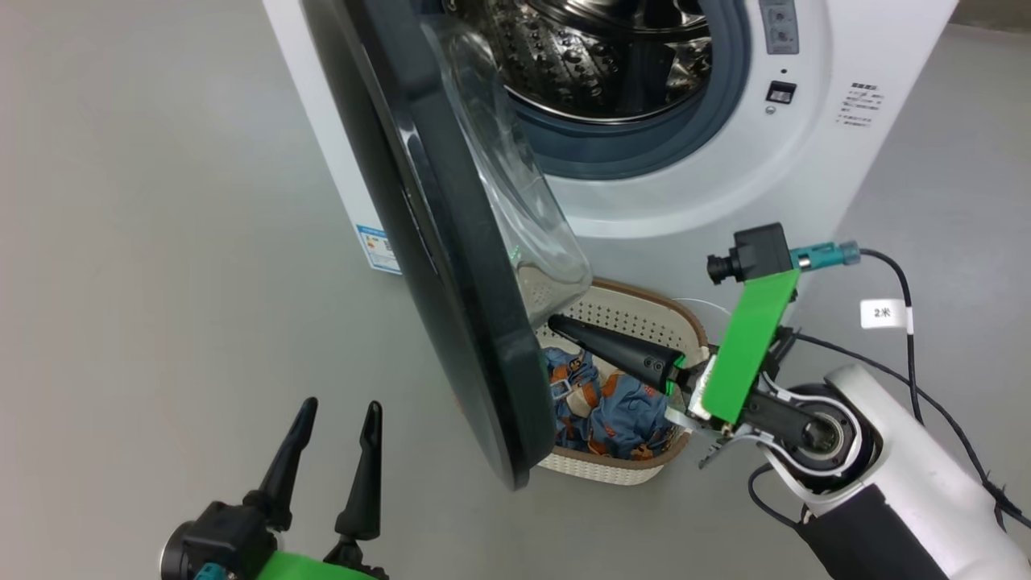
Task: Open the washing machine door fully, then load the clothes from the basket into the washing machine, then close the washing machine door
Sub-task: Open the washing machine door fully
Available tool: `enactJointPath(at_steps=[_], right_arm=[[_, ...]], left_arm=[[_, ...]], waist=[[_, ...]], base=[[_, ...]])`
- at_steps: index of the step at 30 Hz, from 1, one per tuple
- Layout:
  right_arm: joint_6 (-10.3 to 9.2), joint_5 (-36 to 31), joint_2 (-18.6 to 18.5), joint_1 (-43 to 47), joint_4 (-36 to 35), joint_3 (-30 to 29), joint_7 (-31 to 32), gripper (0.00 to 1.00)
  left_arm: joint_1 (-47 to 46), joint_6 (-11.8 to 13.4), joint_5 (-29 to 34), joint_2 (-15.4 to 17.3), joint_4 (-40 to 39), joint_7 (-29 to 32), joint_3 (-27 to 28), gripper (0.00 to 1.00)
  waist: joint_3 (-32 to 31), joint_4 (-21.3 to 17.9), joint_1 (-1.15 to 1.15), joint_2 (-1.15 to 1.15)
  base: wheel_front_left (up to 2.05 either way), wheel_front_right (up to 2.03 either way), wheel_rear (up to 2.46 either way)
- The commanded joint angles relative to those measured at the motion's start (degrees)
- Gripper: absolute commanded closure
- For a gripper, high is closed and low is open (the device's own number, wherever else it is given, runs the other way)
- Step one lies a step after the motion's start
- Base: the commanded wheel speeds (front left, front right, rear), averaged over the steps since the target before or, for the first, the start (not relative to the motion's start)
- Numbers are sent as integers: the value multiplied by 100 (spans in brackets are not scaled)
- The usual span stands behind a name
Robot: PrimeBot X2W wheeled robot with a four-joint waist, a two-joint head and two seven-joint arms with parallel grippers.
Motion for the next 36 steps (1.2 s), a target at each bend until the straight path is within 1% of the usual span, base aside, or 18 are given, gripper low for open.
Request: enactJointPath(at_steps=[1, 3, 4, 5, 7, 8, 11, 18, 19, 26, 36], right_arm=[[48, -89, 54, 79, -146, -13, -116, 62], [48, -217, -15, 156, -93, 37, -297, 51], [48, -253, -42, 200, -62, 69, -386, 41], [48, -272, -67, 244, -30, 95, -475, 35], [48, -309, -131, 316, 32, 146, -648, 9], [48, -320, -164, 345, 55, 175, -725, 0], [48, -327, -306, 456, 121, 258, -1040, 0], [48, -353, -585, 720, 212, 414, -1668, 0], [48, -353, -585, 720, 212, 414, -1668, 0], [48, -504, -902, 948, 390, 693, -2324, 0], [48, -380, -1193, 1210, 692, 897, -3250, 0]], left_arm=[[-41, -12, 39, 71, -101, -37, 194, 0], [-28, -12, 25, 85, -82, -37, 206, 0], [-18, -12, 20, 96, -73, -37, 216, 0], [-4, -12, 14, 104, -67, -37, 229, 0], [22, -12, 4, 124, -61, -37, 256, 0], [35, -12, -1, 136, -58, -37, 273, 0], [100, -12, -18, 182, -57, -37, 344, 0], [285, -12, -31, 241, -73, -37, 436, 0], [285, -12, -31, 241, -73, -37, 436, 0], [372, -12, -21, 249, -113, -37, 566, 0], [454, -12, -6, 242, -129, -37, 718, 0]], waist=[[-60, -76, 0, 0], [-112, -152, 0, 0], [-141, -194, 0, 0], [-169, -239, 0, 0], [-214, -330, 0, 0], [-235, -377, 0, 0], [-323, -561, 0, 0], [-505, -841, 0, 0], [-505, -841, 0, 0], [-538, -1056, 0, 0], [-573, -1282, 0, 0]], base=[[0, 0, 0], [0, 0, 0], [0, 0, 0], [0, 0, 0], [0, 0, 0], [0, 0, 0], [0, 0, 0], [0, 0, 0], [0, 0, 0], [0, 0, 0], [0, 0, 0]])
